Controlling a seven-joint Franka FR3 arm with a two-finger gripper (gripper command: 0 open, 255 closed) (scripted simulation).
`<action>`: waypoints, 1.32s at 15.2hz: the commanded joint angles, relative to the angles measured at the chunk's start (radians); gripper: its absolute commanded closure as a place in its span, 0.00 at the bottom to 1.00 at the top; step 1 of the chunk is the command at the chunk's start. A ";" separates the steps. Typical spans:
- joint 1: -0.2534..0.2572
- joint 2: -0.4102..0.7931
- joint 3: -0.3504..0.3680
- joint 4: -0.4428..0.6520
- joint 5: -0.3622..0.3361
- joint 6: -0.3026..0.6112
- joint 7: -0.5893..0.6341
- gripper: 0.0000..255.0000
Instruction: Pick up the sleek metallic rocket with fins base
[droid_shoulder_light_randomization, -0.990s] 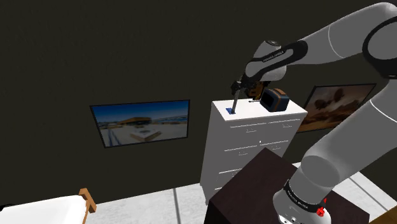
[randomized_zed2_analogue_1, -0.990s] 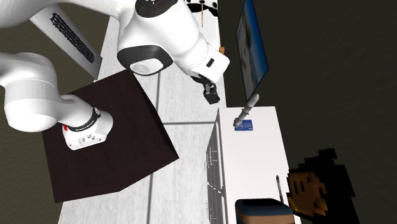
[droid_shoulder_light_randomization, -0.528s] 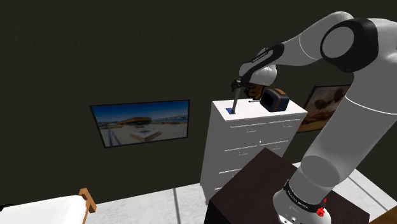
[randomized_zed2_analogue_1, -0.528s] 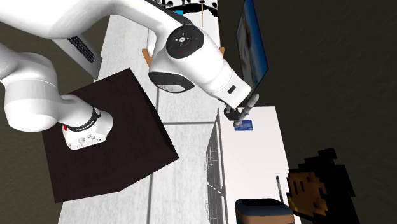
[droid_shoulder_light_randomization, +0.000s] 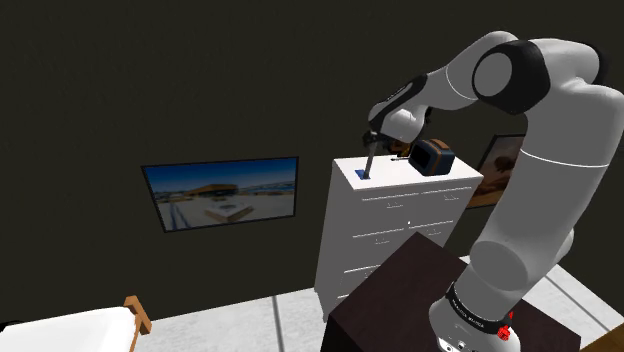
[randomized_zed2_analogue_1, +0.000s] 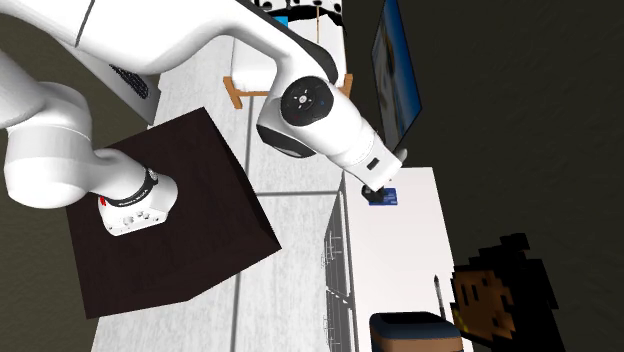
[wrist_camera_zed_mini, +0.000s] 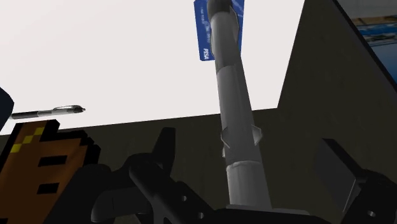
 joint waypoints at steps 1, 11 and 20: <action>-0.019 0.020 0.027 -0.002 0.047 0.022 -0.041 0.00; -0.027 0.028 0.038 -0.001 0.062 0.030 -0.053 1.00; 0.036 -0.045 -0.049 0.001 -0.091 -0.043 0.078 1.00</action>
